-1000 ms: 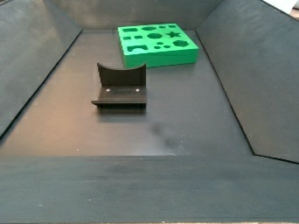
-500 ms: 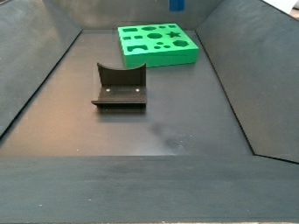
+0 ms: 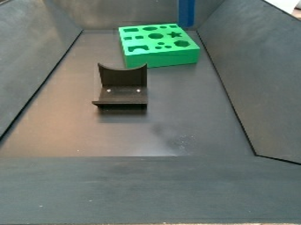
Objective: Pick up the hexagon object. Move up. Move to above the board. Insert the hexagon object.
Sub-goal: Insert the hexagon object.
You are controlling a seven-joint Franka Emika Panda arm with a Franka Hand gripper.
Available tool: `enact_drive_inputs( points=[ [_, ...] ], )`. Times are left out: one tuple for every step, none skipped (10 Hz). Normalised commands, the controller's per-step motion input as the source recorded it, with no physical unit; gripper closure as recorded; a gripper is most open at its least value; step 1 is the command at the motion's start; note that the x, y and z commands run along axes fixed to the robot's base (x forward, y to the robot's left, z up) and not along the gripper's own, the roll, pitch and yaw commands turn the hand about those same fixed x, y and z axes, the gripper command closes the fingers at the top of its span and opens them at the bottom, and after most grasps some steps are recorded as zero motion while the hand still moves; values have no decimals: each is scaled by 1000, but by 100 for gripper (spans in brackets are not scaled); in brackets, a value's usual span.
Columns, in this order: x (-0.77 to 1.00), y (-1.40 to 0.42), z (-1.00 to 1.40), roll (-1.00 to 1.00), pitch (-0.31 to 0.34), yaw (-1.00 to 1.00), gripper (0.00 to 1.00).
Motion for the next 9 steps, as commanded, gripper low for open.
enact_drive_inputs(
  points=[
    [-31,0,-100,0,-36,0,100],
    [11,0,-231,0,-40,57,100],
    [189,97,-294,0,0,117,100],
    [137,49,-371,20,-4,83,100],
    [266,129,-366,6,-16,146,100],
    [86,131,-403,40,-31,151,100],
    [-111,194,-49,0,-3,0,100],
    [-54,0,-217,93,-37,0,100],
    [-37,0,-297,77,-19,100,100]
  ],
)
